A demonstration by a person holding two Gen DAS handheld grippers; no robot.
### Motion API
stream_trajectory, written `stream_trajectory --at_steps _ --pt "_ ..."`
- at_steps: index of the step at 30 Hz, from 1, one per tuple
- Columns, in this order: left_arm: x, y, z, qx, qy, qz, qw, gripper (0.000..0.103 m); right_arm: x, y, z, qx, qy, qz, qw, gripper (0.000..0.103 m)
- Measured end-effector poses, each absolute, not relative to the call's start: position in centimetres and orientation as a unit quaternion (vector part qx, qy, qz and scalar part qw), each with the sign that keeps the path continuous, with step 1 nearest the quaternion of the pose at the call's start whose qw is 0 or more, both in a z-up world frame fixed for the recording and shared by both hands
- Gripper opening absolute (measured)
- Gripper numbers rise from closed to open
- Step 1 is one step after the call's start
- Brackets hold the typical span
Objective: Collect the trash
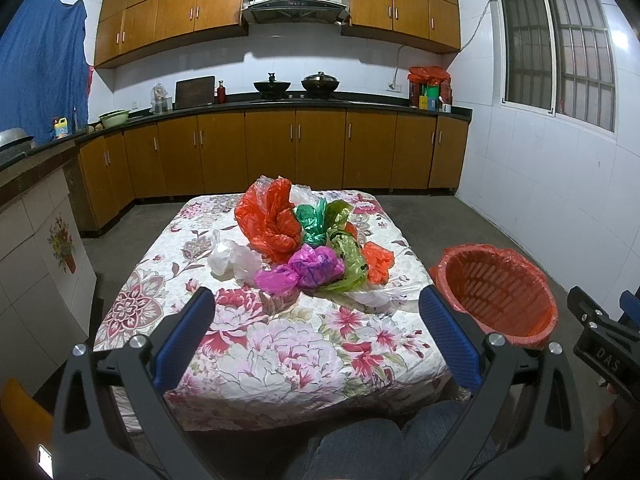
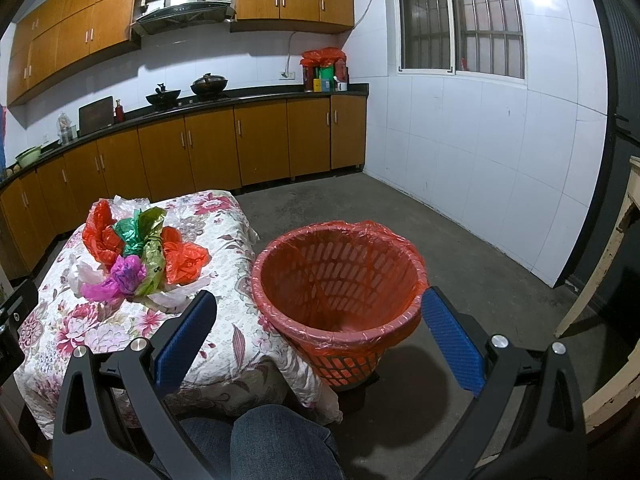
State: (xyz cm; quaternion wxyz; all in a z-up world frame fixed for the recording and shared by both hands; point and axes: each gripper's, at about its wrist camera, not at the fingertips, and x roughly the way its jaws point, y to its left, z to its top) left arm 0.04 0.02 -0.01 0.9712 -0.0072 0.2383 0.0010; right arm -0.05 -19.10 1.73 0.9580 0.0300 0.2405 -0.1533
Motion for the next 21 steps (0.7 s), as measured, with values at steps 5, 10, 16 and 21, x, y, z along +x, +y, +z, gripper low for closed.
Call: stream_trajectory --at_steps 5,10,16,21 --pt "0.04 0.02 -0.02 -0.007 0.239 0.001 0.971 0.099 -0.05 -19.13 1.73 0.030 0.241 -0.153 0.958 0.101" --pt "0.04 0.02 -0.02 -0.007 0.239 0.001 0.971 0.099 -0.04 -19.16 1.66 0.030 0.241 -0.154 0.958 0.101" --pt "0.03 0.01 -0.01 -0.007 0.239 0.001 0.971 0.099 -0.02 -19.21 1.56 0.030 0.241 -0.154 0.958 0.101" --pt "0.04 0.02 -0.02 -0.007 0.240 0.001 0.971 0.099 -0.01 -19.23 1.55 0.030 0.241 -0.154 0.958 0.101"
